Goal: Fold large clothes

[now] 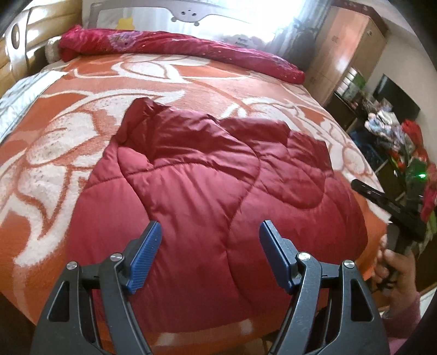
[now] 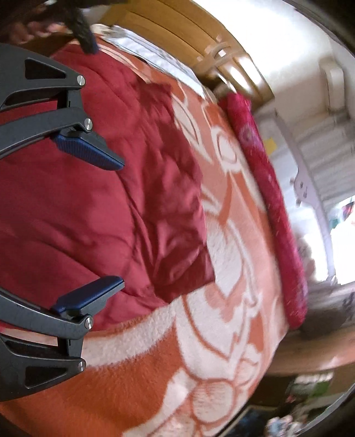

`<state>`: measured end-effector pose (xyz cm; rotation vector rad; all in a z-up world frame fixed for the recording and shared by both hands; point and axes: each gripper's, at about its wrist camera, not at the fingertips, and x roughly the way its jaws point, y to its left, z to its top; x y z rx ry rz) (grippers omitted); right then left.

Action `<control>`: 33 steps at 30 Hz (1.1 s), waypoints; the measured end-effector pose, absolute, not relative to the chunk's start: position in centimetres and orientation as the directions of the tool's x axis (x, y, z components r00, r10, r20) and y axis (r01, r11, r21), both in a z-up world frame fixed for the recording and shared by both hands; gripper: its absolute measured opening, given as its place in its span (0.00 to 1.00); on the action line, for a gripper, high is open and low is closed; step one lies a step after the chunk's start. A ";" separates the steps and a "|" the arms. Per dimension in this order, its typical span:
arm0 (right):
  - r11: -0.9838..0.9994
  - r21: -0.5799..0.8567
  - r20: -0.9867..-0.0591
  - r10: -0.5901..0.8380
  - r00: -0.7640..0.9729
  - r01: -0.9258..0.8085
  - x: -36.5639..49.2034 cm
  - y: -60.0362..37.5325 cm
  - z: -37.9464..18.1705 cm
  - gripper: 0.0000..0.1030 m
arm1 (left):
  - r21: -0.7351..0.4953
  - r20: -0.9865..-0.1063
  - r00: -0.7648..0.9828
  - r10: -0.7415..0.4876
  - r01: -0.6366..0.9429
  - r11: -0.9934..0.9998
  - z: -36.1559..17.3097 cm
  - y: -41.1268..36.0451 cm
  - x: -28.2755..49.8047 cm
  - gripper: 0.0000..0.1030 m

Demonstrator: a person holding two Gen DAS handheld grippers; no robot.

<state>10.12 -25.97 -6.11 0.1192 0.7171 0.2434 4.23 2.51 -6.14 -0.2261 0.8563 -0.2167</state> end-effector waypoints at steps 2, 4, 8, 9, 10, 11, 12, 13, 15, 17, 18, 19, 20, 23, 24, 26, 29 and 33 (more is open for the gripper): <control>0.964 0.142 -0.639 0.262 0.724 -0.224 8.5 -24.7 -6.4 0.79 | -0.256 -0.727 0.632 -0.266 0.110 0.960 -6.8 1.7 3.7 0.71; 0.966 0.091 -0.667 0.241 0.705 -0.244 7.7 -23.6 -7.5 0.79 | -0.218 -0.737 0.632 -0.239 0.113 0.969 -7.5 1.0 3.2 0.71; 0.972 0.067 -0.726 0.202 0.657 -0.225 7.7 -23.8 -10.9 0.79 | -0.181 -0.751 0.625 -0.212 0.113 0.977 -8.8 0.3 2.7 0.72; 0.972 0.081 -0.728 0.208 0.653 -0.219 7.7 -24.1 -11.4 0.80 | -0.184 -0.753 0.621 -0.216 0.117 0.976 -9.1 0.3 2.7 0.72; 0.973 0.085 -0.729 0.206 0.652 -0.212 7.8 -24.4 -11.8 0.80 | -0.182 -0.755 0.619 -0.217 0.120 0.976 -9.3 0.2 2.7 0.72; 0.974 0.080 -0.731 0.201 0.652 -0.210 7.7 -24.5 -12.0 0.81 | -0.179 -0.756 0.617 -0.217 0.124 0.976 -9.5 0.2 2.7 0.72; 0.975 0.076 -0.734 0.197 0.650 -0.209 7.7 -24.6 -12.1 0.81 | -0.178 -0.757 0.617 -0.218 0.126 0.976 -9.7 0.2 2.6 0.72; 0.975 0.077 -0.734 0.197 0.650 -0.209 7.7 -24.8 -12.3 0.81 | -0.179 -0.755 0.619 -0.219 0.127 0.976 -9.8 0.2 2.5 0.73; 0.975 0.079 -0.735 0.199 0.648 -0.209 7.5 -24.9 -12.5 0.81 | -0.172 -0.754 0.620 -0.216 0.131 0.976 -10.2 0.1 2.5 0.73; 0.975 0.080 -0.734 0.198 0.650 -0.207 7.3 -25.1 -12.8 0.81 | -0.158 -0.753 0.624 -0.206 0.133 0.978 -10.6 -0.1 2.4 0.73; 0.975 0.078 -0.732 0.196 0.652 -0.206 7.2 -25.1 -12.9 0.81 | -0.147 -0.751 0.630 -0.198 0.132 0.980 -10.7 -0.3 2.3 0.74; 0.976 0.076 -0.728 0.196 0.657 -0.206 7.1 -25.3 -13.1 0.81 | -0.140 -0.750 0.633 -0.191 0.131 0.982 -10.8 -0.3 2.3 0.75; 0.976 0.076 -0.725 0.195 0.661 -0.204 6.8 -25.2 -13.2 0.81 | -0.134 -0.749 0.636 -0.186 0.129 0.983 -10.8 -0.4 2.3 0.75; 0.977 0.075 -0.717 0.192 0.670 -0.200 6.5 -25.1 -13.4 0.81 | -0.131 -0.752 0.635 -0.175 0.116 0.985 -10.8 -0.5 2.8 0.79; 0.977 0.076 -0.716 0.193 0.671 -0.199 6.4 -25.1 -13.4 0.81 | -0.129 -0.755 0.634 -0.169 0.109 0.986 -10.7 -0.6 2.9 0.81; 0.977 0.082 -0.715 0.197 0.671 -0.199 6.2 -25.2 -13.4 0.82 | -0.119 -0.761 0.631 -0.150 0.091 0.989 -10.6 -0.9 3.2 0.82; 0.976 0.091 -0.713 0.203 0.671 -0.198 6.0 -25.4 -13.5 0.82 | -0.112 -0.766 0.628 -0.137 0.081 0.990 -10.7 -0.9 3.3 0.82; 0.976 0.100 -0.713 0.207 0.670 -0.196 5.6 -25.6 -13.6 0.82 | -0.098 -0.768 0.629 -0.122 0.073 0.993 -10.1 -1.0 3.0 0.82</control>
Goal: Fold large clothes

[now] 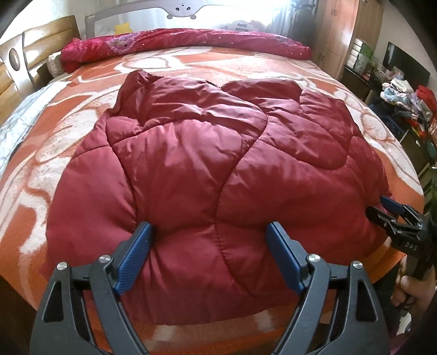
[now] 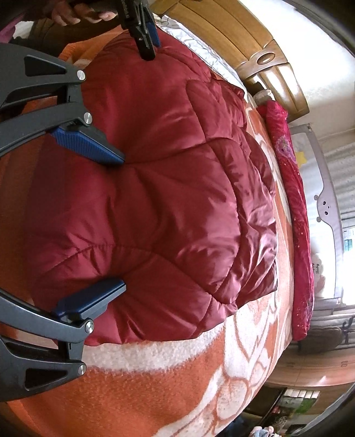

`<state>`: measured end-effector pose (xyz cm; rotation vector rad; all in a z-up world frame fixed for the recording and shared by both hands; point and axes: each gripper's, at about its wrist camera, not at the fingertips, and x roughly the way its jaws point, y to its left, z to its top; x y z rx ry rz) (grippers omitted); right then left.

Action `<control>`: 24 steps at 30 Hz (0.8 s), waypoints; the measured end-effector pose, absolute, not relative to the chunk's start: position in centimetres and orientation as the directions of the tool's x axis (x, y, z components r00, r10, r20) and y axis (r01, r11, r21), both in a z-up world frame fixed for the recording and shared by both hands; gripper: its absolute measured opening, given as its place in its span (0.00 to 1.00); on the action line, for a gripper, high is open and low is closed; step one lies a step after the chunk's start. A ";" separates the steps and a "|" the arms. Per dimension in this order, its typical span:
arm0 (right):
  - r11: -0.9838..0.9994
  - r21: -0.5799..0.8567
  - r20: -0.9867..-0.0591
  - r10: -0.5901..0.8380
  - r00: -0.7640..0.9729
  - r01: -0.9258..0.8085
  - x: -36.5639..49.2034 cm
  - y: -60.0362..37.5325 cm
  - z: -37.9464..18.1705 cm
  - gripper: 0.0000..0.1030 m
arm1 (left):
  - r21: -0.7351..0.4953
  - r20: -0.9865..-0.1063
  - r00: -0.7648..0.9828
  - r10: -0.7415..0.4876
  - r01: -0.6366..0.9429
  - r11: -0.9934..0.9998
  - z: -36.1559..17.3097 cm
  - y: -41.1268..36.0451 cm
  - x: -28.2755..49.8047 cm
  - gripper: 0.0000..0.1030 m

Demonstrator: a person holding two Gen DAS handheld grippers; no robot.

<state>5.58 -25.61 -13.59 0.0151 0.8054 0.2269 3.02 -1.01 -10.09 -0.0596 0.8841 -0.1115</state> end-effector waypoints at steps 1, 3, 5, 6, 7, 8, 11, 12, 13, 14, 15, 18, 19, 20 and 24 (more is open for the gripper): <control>0.976 0.102 -0.714 0.208 0.669 -0.194 5.5 -25.6 -13.6 0.82 | -0.087 -0.769 0.629 -0.113 0.072 0.994 -9.8 -1.1 2.8 0.82; 0.976 0.103 -0.715 0.207 0.668 -0.192 5.4 -25.7 -13.6 0.82 | -0.070 -0.771 0.629 -0.098 0.069 0.995 -9.4 -1.4 2.5 0.82; 0.976 0.101 -0.715 0.205 0.669 -0.192 5.3 -25.6 -13.6 0.82 | -0.064 -0.773 0.628 -0.093 0.068 0.996 -9.1 -1.6 2.1 0.82; 0.976 0.100 -0.715 0.204 0.669 -0.191 5.3 -25.6 -13.6 0.82 | -0.064 -0.774 0.627 -0.092 0.068 0.996 -8.9 -1.6 2.0 0.82; 0.977 0.099 -0.716 0.203 0.668 -0.191 5.3 -25.6 -13.6 0.82 | -0.061 -0.777 0.624 -0.090 0.067 0.996 -8.8 -1.7 1.8 0.82; 0.977 0.099 -0.716 0.202 0.668 -0.190 5.3 -25.6 -13.6 0.82 | -0.058 -0.778 0.623 -0.087 0.068 0.996 -8.7 -1.8 1.7 0.82; 0.977 0.101 -0.718 0.203 0.666 -0.190 5.3 -25.6 -13.6 0.82 | -0.040 -0.782 0.619 -0.073 0.068 0.997 -8.9 -2.0 1.9 0.82; 0.977 0.103 -0.720 0.204 0.664 -0.189 5.3 -25.6 -13.6 0.82 | -0.035 -0.784 0.616 -0.070 0.068 0.997 -9.1 -2.1 2.0 0.82; 0.976 0.106 -0.723 0.205 0.659 -0.188 5.3 -25.7 -13.4 0.82 | -0.027 -0.787 0.614 -0.064 0.069 0.997 -9.2 -2.2 2.1 0.82; 0.977 0.107 -0.725 0.205 0.657 -0.187 5.3 -25.6 -13.2 0.82 | -0.020 -0.787 0.614 -0.059 0.069 0.997 -9.3 -2.3 2.2 0.82; 0.977 0.107 -0.726 0.205 0.656 -0.186 5.3 -25.6 -12.9 0.82 | -0.016 -0.787 0.615 -0.056 0.070 0.997 -9.3 -2.4 2.2 0.82; 0.974 0.106 -0.710 0.217 0.670 -0.202 4.9 -25.2 -11.0 0.82 | -0.017 -0.789 0.612 -0.057 0.072 0.997 -9.1 -2.3 2.5 0.82; 0.968 0.118 -0.693 0.241 0.680 -0.223 4.7 -24.9 -10.0 0.82 | -0.020 -0.789 0.612 -0.060 0.073 0.997 -8.9 -2.2 2.6 0.82; 0.964 0.121 -0.683 0.254 0.685 -0.236 4.7 -24.6 -9.4 0.83 | -0.024 -0.786 0.615 -0.063 0.072 0.997 -8.7 -2.2 2.7 0.82; 0.954 0.102 -0.668 0.277 0.690 -0.283 5.7 -23.0 -8.2 0.84 | -0.027 -0.775 0.629 -0.059 0.060 0.998 -7.7 -2.4 3.5 0.82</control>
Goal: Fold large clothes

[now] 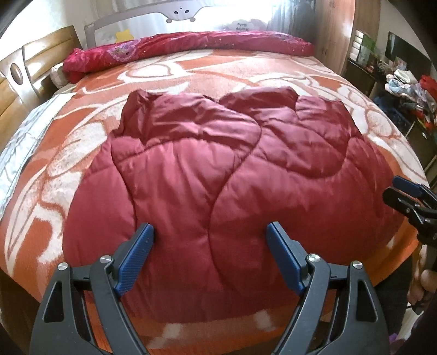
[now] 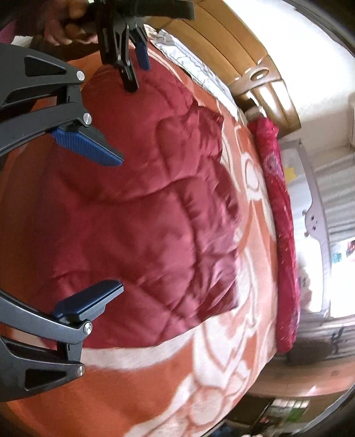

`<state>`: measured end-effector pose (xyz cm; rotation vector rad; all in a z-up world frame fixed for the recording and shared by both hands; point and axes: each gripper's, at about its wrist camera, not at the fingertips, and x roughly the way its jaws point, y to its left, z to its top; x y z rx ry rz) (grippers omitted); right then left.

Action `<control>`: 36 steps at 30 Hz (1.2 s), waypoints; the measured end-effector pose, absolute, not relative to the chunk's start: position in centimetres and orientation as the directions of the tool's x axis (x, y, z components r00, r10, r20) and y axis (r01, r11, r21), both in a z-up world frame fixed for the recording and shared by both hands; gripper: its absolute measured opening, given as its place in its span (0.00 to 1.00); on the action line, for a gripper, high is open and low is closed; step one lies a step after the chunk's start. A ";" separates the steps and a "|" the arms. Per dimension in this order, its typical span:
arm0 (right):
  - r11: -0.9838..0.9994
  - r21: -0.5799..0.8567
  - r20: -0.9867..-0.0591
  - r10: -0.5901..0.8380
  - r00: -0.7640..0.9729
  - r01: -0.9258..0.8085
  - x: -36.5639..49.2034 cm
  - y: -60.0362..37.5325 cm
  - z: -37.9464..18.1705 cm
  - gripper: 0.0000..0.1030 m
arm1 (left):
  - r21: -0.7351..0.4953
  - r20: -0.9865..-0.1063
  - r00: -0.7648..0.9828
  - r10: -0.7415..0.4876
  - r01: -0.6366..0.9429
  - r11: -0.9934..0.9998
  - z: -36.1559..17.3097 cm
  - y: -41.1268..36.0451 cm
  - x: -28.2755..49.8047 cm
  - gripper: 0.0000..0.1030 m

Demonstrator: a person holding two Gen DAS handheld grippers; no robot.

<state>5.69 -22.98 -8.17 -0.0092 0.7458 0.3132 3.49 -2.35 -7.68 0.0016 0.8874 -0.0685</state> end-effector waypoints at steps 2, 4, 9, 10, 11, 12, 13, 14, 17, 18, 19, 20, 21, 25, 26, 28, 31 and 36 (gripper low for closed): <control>0.957 0.084 -0.694 0.257 0.673 -0.278 7.1 -22.4 -8.7 0.84 | -0.037 -0.780 0.623 -0.064 0.057 0.998 -7.8 -2.5 4.1 0.82; 0.962 0.081 -0.725 0.237 0.647 -0.262 8.5 -22.2 -10.0 0.84 | -0.032 -0.784 0.618 -0.061 0.058 0.998 -8.2 -2.7 4.4 0.82; 0.969 0.081 -0.737 0.215 0.640 -0.231 10.3 -23.3 -11.6 0.86 | -0.044 -0.791 0.608 -0.068 0.055 0.998 -9.1 -2.7 5.3 0.84; 0.970 0.094 -0.739 0.220 0.637 -0.226 10.4 -23.6 -11.8 0.86 | -0.045 -0.792 0.607 -0.069 0.054 0.998 -9.2 -2.7 5.6 0.84; 0.969 0.104 -0.740 0.225 0.634 -0.223 10.6 -23.8 -11.9 0.86 | -0.045 -0.792 0.607 -0.068 0.054 0.998 -9.2 -2.8 5.7 0.84; 0.970 0.106 -0.741 0.225 0.633 -0.221 10.6 -23.9 -12.0 0.86 | -0.042 -0.792 0.607 -0.066 0.054 0.998 -9.3 -2.8 5.9 0.85; 0.970 0.098 -0.742 0.219 0.634 -0.220 10.7 -23.9 -12.1 0.86 | -0.040 -0.793 0.606 -0.065 0.054 0.998 -9.3 -2.9 6.1 0.85; 0.971 0.094 -0.742 0.216 0.635 -0.220 10.8 -23.9 -12.1 0.86 | -0.040 -0.793 0.605 -0.064 0.054 0.998 -9.3 -2.9 6.2 0.85; 0.971 0.101 -0.742 0.219 0.633 -0.217 10.9 -24.1 -12.5 0.89 | -0.048 -0.795 0.602 -0.069 0.051 0.998 -9.4 -2.9 6.7 0.86; 0.971 0.110 -0.742 0.224 0.632 -0.214 11.0 -24.2 -12.6 0.89 | -0.048 -0.796 0.602 -0.069 0.051 0.998 -9.5 -2.9 6.8 0.86; 0.970 0.115 -0.742 0.227 0.631 -0.213 11.1 -24.3 -12.6 0.90 | -0.047 -0.796 0.602 -0.069 0.051 0.998 -9.5 -2.9 6.8 0.86; 0.970 0.117 -0.742 0.228 0.630 -0.213 11.1 -24.3 -12.6 0.90 | -0.046 -0.795 0.602 -0.068 0.052 0.998 -9.5 -2.9 6.8 0.86; 0.970 0.117 -0.742 0.228 0.630 -0.214 11.1 -24.3 -12.6 0.90 | -0.044 -0.796 0.602 -0.068 0.053 0.998 -9.6 -2.8 6.9 0.86; 0.969 0.122 -0.742 0.233 0.629 -0.215 11.2 -24.4 -12.8 0.91 | -0.044 -0.796 0.601 -0.069 0.057 0.997 -9.7 -2.8 7.2 0.87; 0.969 0.123 -0.743 0.233 0.627 -0.215 11.2 -24.4 -12.7 0.91 | -0.044 -0.797 0.601 -0.069 0.057 0.997 -9.7 -2.8 7.3 0.87; 0.969 0.124 -0.744 0.234 0.626 -0.215 11.3 -24.4 -12.7 0.91 | -0.044 -0.797 0.599 -0.069 0.056 0.997 -9.7 -2.8 7.4 0.88; 0.969 0.125 -0.745 0.233 0.625 -0.212 11.3 -24.4 -12.6 0.91 | -0.045 -0.799 0.597 -0.070 0.056 0.997 -9.7 -2.8 7.6 0.88; 0.975 0.059 -0.693 0.195 0.694 -0.215 9.2 -23.3 -9.9 0.85 | -0.043 -0.802 0.593 -0.070 0.060 0.997 -9.8 -2.7 7.8 0.88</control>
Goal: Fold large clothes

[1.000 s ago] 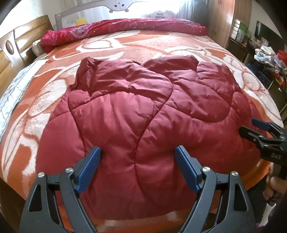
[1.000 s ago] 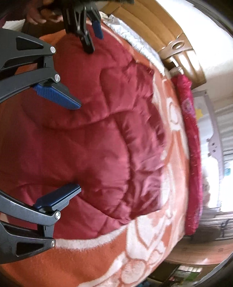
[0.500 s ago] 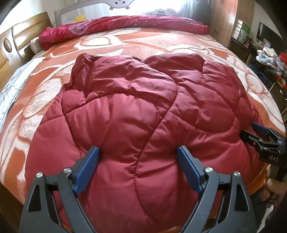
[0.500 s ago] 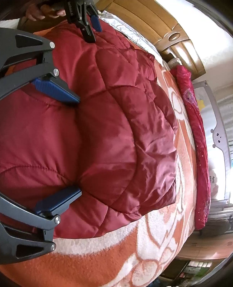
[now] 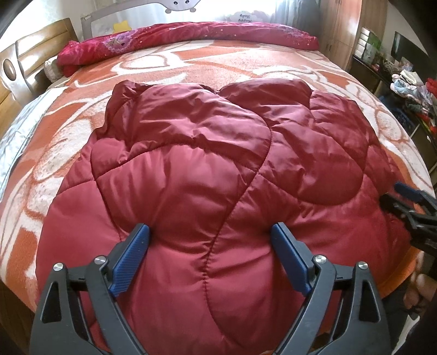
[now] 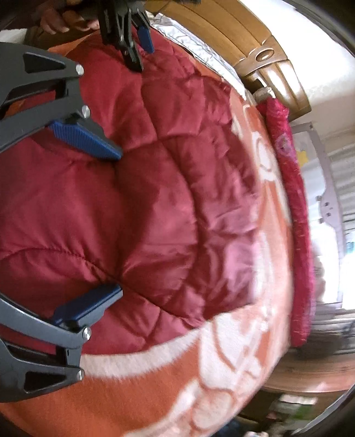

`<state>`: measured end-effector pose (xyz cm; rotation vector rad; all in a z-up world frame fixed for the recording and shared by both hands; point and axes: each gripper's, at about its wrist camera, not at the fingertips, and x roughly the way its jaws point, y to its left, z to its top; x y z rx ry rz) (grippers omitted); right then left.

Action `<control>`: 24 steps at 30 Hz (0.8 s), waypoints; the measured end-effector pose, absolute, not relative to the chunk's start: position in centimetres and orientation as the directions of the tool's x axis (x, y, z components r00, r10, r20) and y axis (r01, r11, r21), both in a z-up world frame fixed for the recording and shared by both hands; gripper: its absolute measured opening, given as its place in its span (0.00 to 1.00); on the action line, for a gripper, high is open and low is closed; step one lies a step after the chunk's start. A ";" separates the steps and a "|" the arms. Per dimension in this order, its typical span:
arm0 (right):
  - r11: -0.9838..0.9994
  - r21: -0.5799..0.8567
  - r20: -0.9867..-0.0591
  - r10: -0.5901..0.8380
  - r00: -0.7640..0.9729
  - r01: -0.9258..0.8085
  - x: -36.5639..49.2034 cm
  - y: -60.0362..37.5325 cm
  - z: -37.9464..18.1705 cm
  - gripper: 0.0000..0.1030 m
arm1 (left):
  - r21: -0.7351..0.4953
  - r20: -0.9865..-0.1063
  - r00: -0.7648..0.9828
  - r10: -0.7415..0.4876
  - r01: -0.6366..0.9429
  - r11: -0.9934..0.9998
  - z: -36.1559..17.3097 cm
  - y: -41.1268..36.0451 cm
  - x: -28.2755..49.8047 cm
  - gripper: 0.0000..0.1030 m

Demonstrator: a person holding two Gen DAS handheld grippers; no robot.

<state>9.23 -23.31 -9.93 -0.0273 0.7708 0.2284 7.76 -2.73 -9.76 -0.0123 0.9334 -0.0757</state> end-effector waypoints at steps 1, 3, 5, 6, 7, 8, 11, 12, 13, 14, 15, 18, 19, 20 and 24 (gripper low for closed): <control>0.974 0.045 -0.679 0.193 0.708 -0.223 8.7 -23.0 -9.4 0.85 | -0.043 -0.802 0.593 -0.070 0.060 0.997 -9.8 -2.7 7.8 0.88; 0.971 0.032 -0.693 0.192 0.695 -0.237 8.8 -22.6 -9.6 0.85 | -0.039 -0.802 0.593 -0.066 0.059 0.997 -9.8 -2.7 7.8 0.88; 0.971 0.048 -0.733 0.194 0.651 -0.236 9.6 -22.7 -11.2 0.85 | -0.037 -0.802 0.594 -0.065 0.059 0.998 -9.8 -2.8 7.9 0.88; 0.969 0.071 -0.740 0.209 0.640 -0.235 10.0 -23.1 -12.1 0.87 | -0.037 -0.803 0.593 -0.066 0.061 0.997 -9.8 -2.8 7.9 0.89; 0.969 0.085 -0.735 0.218 0.642 -0.231 10.2 -23.5 -12.6 0.90 | -0.035 -0.802 0.594 -0.066 0.063 0.997 -9.8 -2.9 7.9 0.89; 0.969 0.093 -0.733 0.222 0.643 -0.228 10.4 -23.6 -12.8 0.91 | -0.033 -0.801 0.595 -0.065 0.065 0.997 -9.9 -2.9 7.8 0.89; 0.968 0.099 -0.731 0.228 0.643 -0.230 10.6 -23.7 -13.1 0.92 | -0.027 -0.798 0.600 -0.060 0.064 0.998 -10.1 -3.1 7.8 0.90; 0.968 0.100 -0.730 0.229 0.644 -0.231 10.7 -23.7 -13.1 0.92 | -0.024 -0.797 0.602 -0.058 0.064 0.998 -10.1 -3.1 7.8 0.90; 0.968 0.103 -0.730 0.231 0.644 -0.231 10.7 -23.8 -13.1 0.93 | -0.022 -0.795 0.604 -0.056 0.064 0.998 -10.2 -3.1 7.8 0.90; 0.967 0.105 -0.729 0.233 0.644 -0.230 10.7 -23.8 -13.1 0.93 | -0.021 -0.794 0.605 -0.056 0.064 0.998 -10.2 -3.2 7.8 0.90; 0.967 0.106 -0.728 0.233 0.645 -0.230 10.7 -23.8 -13.2 0.93 | -0.021 -0.793 0.606 -0.056 0.064 0.998 -10.2 -3.1 7.8 0.90; 0.968 0.107 -0.731 0.231 0.642 -0.227 10.7 -23.8 -13.1 0.93 | -0.028 -0.792 0.607 -0.063 0.067 0.997 -10.2 -3.0 7.6 0.90; 0.969 0.107 -0.734 0.229 0.640 -0.225 10.6 -23.8 -12.9 0.93 | -0.034 -0.792 0.607 -0.068 0.068 0.997 -10.0 -2.9 7.5 0.90; 0.969 0.108 -0.733 0.230 0.640 -0.224 10.5 -23.8 -12.7 0.93 | -0.041 -0.791 0.608 -0.073 0.067 0.997 -9.9 -2.8 7.4 0.90; 0.969 0.112 -0.732 0.232 0.640 -0.222 9.8 -24.0 -11.6 0.91 | -0.052 -0.782 0.617 -0.087 0.074 0.996 -9.2 -2.3 6.5 0.90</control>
